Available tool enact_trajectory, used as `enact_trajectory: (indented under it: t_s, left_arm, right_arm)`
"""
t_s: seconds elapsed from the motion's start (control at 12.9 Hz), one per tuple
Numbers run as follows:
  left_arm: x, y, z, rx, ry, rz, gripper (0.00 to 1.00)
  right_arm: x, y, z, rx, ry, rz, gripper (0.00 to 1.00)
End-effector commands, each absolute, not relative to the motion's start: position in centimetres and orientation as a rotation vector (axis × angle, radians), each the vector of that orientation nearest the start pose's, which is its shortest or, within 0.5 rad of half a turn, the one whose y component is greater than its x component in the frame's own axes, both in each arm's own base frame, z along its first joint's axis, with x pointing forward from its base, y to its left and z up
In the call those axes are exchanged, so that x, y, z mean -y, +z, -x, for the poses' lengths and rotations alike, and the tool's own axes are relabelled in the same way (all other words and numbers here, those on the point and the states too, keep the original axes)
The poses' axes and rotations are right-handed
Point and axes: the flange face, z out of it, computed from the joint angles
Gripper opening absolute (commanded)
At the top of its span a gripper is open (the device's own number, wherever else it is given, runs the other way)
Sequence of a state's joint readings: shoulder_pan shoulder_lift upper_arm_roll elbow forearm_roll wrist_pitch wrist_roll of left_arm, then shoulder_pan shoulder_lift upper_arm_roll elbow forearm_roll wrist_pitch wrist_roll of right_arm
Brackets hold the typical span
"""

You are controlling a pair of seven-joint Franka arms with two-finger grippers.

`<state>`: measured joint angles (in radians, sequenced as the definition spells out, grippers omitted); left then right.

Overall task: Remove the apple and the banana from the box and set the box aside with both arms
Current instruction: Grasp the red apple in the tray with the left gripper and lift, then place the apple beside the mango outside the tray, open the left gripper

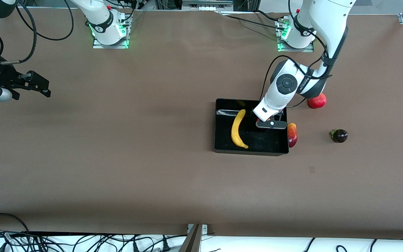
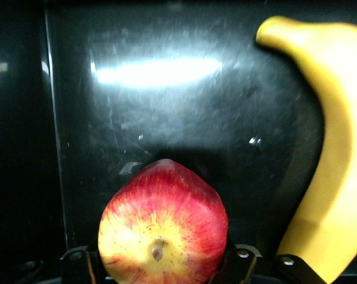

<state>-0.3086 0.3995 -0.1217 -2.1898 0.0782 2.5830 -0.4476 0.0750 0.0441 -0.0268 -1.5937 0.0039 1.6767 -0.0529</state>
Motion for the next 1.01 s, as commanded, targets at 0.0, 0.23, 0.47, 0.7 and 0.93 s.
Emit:
enact_trajectory:
  t_s: [0.0, 0.23, 0.47, 0.7, 0.93]
  left_arm:
    - [23.8, 26.2, -52.7, -0.064, -0.024, 3.116, 0.14]
    - [22.1, 35.2, -56.3, -0.057, 0.205, 3.012, 0.16]
    - [12.2, 36.5, -57.9, -0.205, 0.376, 3.001, 0.15]
    - [8.7, 31.5, -54.2, -0.240, 0.373, 3.005, 0.16]
    - [6.5, 25.0, -50.3, -0.254, 0.218, 3.036, 0.17]
  right_arm:
    - [-2.7, 60.3, -57.6, 0.172, -0.072, 3.131, 1.00]
    - [-2.7, 60.3, -57.6, 0.172, -0.072, 3.131, 1.00]
    - [-2.7, 60.3, -57.6, 0.172, -0.072, 3.131, 1.00]
    - [-2.7, 60.3, -57.6, 0.172, -0.072, 3.131, 1.00]
    - [-2.7, 60.3, -57.6, 0.172, -0.072, 3.131, 1.00]
